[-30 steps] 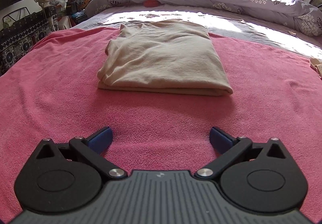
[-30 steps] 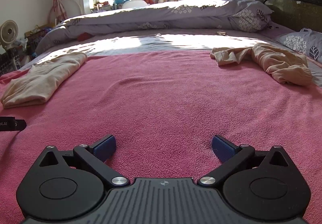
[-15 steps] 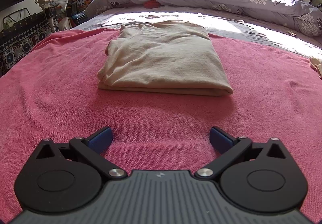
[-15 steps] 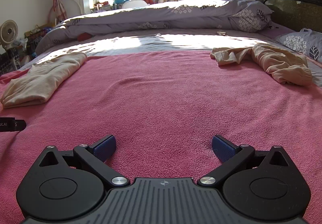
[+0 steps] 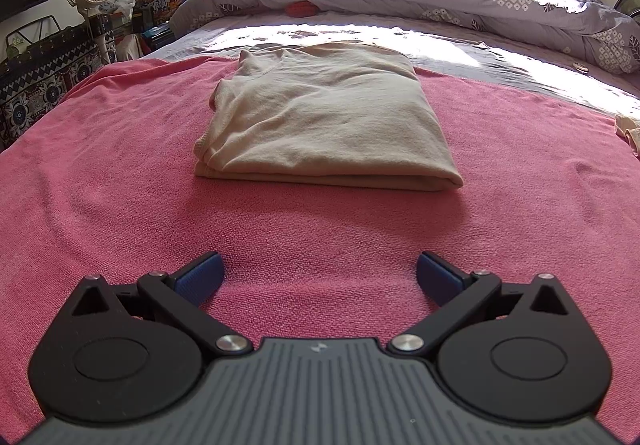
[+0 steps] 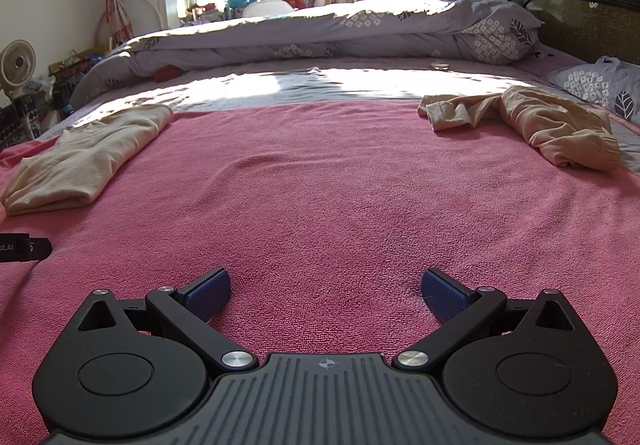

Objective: Fold clothes

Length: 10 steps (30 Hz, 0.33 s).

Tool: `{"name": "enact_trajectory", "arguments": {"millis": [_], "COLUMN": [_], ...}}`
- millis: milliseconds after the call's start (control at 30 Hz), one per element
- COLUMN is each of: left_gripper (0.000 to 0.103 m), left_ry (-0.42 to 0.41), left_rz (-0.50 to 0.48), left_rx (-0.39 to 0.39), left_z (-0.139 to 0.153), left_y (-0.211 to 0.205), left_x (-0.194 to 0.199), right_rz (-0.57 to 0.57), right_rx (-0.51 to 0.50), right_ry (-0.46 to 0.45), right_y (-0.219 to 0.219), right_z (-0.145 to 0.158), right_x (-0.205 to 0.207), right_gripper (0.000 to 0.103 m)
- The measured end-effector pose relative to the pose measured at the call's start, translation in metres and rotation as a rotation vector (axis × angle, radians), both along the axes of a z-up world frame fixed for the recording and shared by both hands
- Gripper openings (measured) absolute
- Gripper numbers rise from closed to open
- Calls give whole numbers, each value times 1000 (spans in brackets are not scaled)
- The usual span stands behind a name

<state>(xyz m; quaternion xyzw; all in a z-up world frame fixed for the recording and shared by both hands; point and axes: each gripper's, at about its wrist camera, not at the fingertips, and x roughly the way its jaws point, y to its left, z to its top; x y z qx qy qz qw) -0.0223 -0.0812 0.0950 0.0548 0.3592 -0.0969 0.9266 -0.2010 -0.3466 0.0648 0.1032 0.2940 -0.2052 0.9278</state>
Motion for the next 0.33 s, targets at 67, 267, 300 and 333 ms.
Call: {"name": "enact_trajectory", "arguments": {"millis": [67, 267, 300, 333], "left_gripper": [103, 103, 103, 103], "left_ry": [-1, -6, -6, -5], "left_rz": [0, 2, 2, 2], "left_rx": [-5, -15, -13, -11], "left_z": [0, -2, -3, -3], "left_y": [-3, -1, -1, -3], "left_x": [-2, 0, 2, 1], "right_rz": [0, 0, 0, -1], "right_rx": [0, 0, -1, -1], "right_ry": [0, 1, 1, 1], "right_y": [0, 0, 1, 1], "right_z": [0, 0, 0, 0], "right_x": [0, 1, 1, 1], "right_gripper": [103, 103, 103, 103]}}
